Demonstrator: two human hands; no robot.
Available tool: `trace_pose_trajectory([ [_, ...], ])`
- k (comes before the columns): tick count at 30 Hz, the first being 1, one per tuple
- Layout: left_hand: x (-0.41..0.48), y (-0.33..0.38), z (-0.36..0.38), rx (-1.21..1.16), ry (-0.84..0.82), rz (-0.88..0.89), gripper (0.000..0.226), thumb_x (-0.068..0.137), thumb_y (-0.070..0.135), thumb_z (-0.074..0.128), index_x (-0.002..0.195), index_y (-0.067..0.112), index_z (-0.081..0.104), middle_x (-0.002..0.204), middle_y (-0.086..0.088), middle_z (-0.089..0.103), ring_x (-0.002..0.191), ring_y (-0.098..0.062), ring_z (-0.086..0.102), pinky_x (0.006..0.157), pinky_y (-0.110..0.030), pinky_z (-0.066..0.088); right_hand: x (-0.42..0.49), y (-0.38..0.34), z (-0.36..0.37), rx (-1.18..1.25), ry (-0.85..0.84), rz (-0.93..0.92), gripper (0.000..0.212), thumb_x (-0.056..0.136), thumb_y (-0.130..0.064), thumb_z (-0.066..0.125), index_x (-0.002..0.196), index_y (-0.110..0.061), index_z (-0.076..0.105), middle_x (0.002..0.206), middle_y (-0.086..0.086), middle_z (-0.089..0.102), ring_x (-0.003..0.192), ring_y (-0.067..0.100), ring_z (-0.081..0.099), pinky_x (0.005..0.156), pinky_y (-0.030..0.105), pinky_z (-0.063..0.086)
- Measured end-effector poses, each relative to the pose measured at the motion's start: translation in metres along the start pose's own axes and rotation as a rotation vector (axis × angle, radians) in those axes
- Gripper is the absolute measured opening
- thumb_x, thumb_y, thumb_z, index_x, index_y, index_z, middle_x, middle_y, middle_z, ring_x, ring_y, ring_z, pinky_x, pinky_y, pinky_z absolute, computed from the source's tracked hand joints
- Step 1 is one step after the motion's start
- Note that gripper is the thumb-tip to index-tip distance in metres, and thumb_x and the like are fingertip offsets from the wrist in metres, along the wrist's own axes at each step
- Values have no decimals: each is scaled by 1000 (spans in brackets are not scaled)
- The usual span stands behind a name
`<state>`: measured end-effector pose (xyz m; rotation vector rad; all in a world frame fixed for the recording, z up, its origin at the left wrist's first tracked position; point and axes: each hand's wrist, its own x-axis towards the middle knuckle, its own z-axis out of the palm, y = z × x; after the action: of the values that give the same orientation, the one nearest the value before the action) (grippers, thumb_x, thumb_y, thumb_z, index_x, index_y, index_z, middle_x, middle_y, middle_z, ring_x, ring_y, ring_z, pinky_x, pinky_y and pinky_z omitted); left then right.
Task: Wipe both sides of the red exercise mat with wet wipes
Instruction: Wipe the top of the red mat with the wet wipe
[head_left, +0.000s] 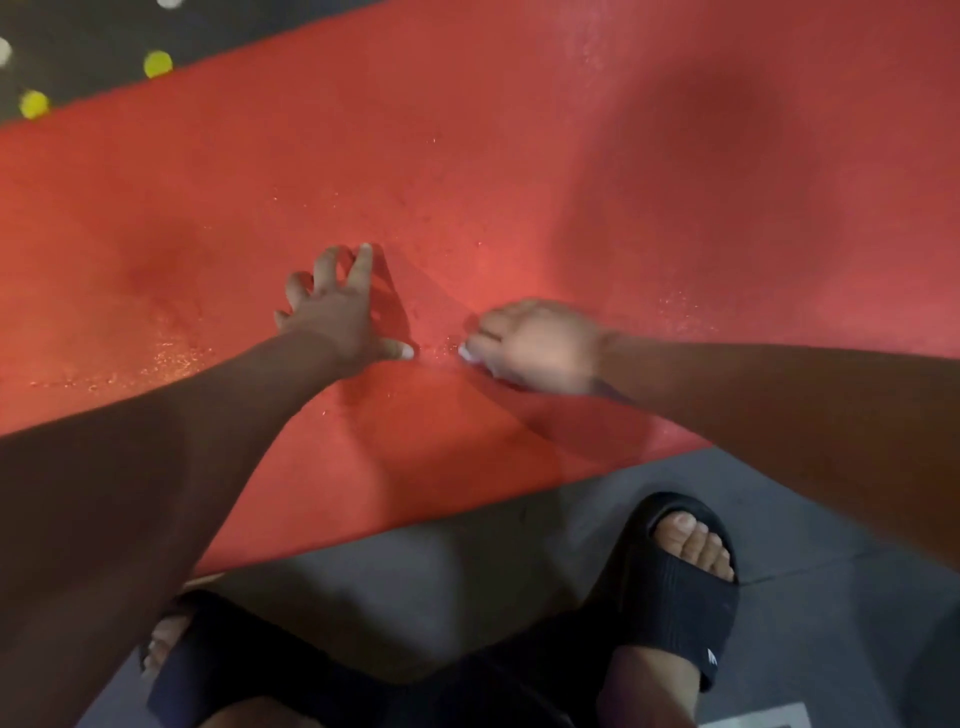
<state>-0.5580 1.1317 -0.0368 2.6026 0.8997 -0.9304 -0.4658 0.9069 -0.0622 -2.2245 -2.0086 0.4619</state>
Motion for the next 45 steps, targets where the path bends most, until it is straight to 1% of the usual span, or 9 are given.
trace_pose_trajectory([
  [6, 26, 19, -15, 42, -27, -29, 137, 67, 56, 89, 157, 45, -15, 166, 6, -25, 151, -46, -15, 114, -74, 17, 29, 80, -28, -55, 171, 576, 20, 91, -18, 60, 108, -10, 56, 96, 19, 60, 85, 40, 62, 71, 45, 48],
  [9, 30, 28, -18, 44, -63, -69, 137, 70, 49, 89, 156, 47, -18, 164, 5, -30, 151, -46, -17, 112, -76, 16, 29, 64, -15, 28, 202, 390, 16, 90, -10, 58, 105, -9, 57, 90, 17, 61, 80, 38, 62, 68, 42, 48],
  [14, 36, 24, -8, -14, -102, -77, 135, 74, 41, 88, 154, 49, -21, 163, 2, -35, 150, -46, -20, 113, -75, 20, 10, 27, -9, 11, 47, -106, 33, 104, -33, 41, 123, -13, 61, 113, 14, 62, 103, 32, 58, 87, 36, 45],
  [17, 37, 23, -11, -1, -112, -79, 136, 74, 43, 88, 152, 50, -23, 161, 2, -37, 150, -45, -21, 113, -75, 21, 28, 67, -19, -22, 81, 44, 24, 97, -29, 53, 109, -10, 62, 93, 14, 61, 82, 35, 62, 70, 38, 49],
  [21, 38, 25, -14, -17, -153, -87, 135, 77, 42, 87, 150, 50, -27, 157, 3, -44, 149, -46, -25, 113, -75, 18, 46, 117, -45, -16, 141, 495, 24, 98, -26, 52, 113, -8, 57, 105, 19, 59, 95, 40, 59, 80, 45, 45],
  [28, 42, 21, -13, -59, -182, -84, 135, 77, 40, 87, 150, 51, -26, 156, 5, -46, 147, -45, -29, 114, -74, 15, 35, 80, -29, -72, -68, -203, 12, 100, -27, 56, 107, -18, 57, 92, 3, 59, 85, 22, 56, 75, 31, 47],
  [34, 41, 15, -10, -67, -162, -62, 136, 73, 39, 89, 152, 54, -21, 159, 8, -41, 149, -43, -28, 115, -74, 15, 71, 120, -45, -89, 141, 458, 23, 97, -24, 51, 112, -8, 58, 105, 20, 62, 95, 40, 59, 78, 43, 44],
  [41, 43, 12, -11, 16, -172, -12, 136, 73, 54, 85, 150, 49, -28, 159, 2, -42, 148, -50, -24, 113, -74, 23, 34, 28, -22, 97, -7, -131, 34, 99, -33, 40, 116, -12, 61, 97, 10, 62, 89, 32, 59, 78, 39, 49],
  [45, 42, 6, -16, -2, -195, 28, 139, 68, 61, 85, 150, 50, -27, 159, 3, -41, 147, -49, -25, 113, -72, 25, 50, 83, -27, -9, 114, 93, 19, 94, -30, 59, 103, -13, 61, 92, 13, 62, 86, 36, 61, 76, 41, 50],
])
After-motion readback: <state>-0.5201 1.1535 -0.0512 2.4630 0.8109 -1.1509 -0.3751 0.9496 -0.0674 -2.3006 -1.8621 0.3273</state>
